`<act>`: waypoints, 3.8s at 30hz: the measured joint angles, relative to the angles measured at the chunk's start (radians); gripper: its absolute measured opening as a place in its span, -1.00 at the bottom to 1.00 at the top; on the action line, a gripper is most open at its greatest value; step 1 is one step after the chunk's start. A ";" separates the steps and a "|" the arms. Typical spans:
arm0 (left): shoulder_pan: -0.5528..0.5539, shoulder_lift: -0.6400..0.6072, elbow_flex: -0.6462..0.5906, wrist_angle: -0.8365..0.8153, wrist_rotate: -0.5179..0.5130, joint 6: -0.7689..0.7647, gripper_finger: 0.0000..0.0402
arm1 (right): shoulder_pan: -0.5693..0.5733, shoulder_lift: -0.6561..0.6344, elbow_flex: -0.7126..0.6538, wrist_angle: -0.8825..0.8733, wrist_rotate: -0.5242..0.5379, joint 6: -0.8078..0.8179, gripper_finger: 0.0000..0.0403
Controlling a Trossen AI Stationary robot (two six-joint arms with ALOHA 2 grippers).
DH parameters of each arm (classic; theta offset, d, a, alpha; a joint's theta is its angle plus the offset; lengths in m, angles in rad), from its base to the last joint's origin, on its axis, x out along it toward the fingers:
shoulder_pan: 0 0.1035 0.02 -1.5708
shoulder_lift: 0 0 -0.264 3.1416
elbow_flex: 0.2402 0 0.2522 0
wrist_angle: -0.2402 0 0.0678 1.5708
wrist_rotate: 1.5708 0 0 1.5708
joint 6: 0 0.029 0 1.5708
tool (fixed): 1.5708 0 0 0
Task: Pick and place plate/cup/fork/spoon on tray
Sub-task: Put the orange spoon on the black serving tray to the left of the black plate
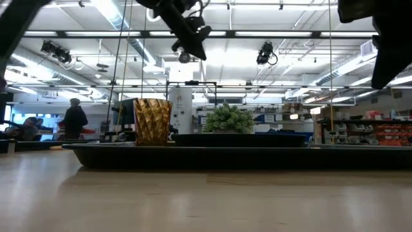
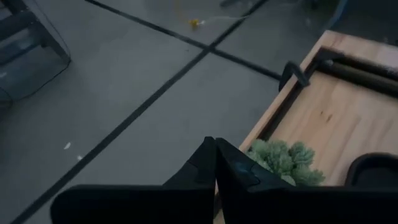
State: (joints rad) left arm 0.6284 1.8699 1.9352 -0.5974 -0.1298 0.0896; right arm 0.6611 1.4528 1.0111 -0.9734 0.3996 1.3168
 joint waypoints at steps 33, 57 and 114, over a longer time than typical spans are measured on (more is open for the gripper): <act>-0.001 0.307 0.306 -0.078 -0.004 0.031 -0.32 | -0.120 -0.332 0.000 -0.127 0.044 -0.196 -0.32; 0.088 0.308 0.288 -0.581 -0.129 -0.049 0.14 | -0.117 -0.351 0.000 -0.101 0.104 -0.324 0.25; 0.434 -0.158 -0.752 -0.357 -0.092 -0.395 -0.03 | -0.011 -0.340 -0.221 0.241 -0.061 -0.322 0.25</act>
State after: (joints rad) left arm 1.0622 1.7115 1.1835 -0.9546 -0.2216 -0.3055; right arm 0.6501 1.1126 0.7902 -0.7326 0.3389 0.9951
